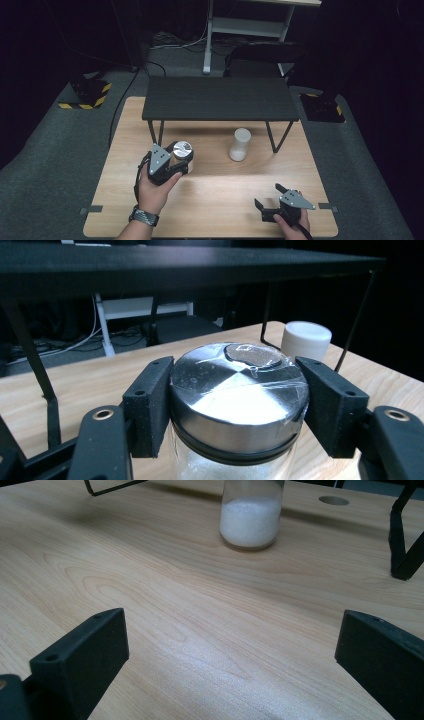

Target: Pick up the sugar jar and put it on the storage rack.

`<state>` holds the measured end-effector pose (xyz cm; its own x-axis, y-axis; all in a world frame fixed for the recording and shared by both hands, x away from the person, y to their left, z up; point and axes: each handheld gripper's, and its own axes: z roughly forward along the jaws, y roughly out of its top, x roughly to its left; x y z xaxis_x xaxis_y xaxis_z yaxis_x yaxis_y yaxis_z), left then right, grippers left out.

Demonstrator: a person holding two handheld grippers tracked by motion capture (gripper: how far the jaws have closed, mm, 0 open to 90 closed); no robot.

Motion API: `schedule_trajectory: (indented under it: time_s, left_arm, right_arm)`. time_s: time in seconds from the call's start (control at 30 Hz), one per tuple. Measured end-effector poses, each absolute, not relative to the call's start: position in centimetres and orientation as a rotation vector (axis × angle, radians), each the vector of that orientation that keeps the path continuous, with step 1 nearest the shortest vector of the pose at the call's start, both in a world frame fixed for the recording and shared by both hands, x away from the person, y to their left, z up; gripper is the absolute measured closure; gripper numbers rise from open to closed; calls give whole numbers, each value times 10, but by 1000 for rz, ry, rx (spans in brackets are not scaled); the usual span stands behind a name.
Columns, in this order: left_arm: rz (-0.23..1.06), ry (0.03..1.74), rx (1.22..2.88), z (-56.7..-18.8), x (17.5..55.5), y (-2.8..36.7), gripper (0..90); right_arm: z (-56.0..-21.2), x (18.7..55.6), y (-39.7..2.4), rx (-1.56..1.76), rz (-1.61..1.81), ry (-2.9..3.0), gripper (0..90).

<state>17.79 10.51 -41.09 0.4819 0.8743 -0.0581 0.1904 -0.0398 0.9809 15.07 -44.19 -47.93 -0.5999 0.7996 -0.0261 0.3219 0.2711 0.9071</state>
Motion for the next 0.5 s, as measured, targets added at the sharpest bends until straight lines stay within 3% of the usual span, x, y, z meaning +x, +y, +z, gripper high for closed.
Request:
schedule_trajectory:
  time_s: [0.5]
  left_arm:
    - [746, 949, 1523, -367, 188, 97, 347]
  right_arm:
    - [-479, 152, -443, 1015, 1304, 2063, 2]
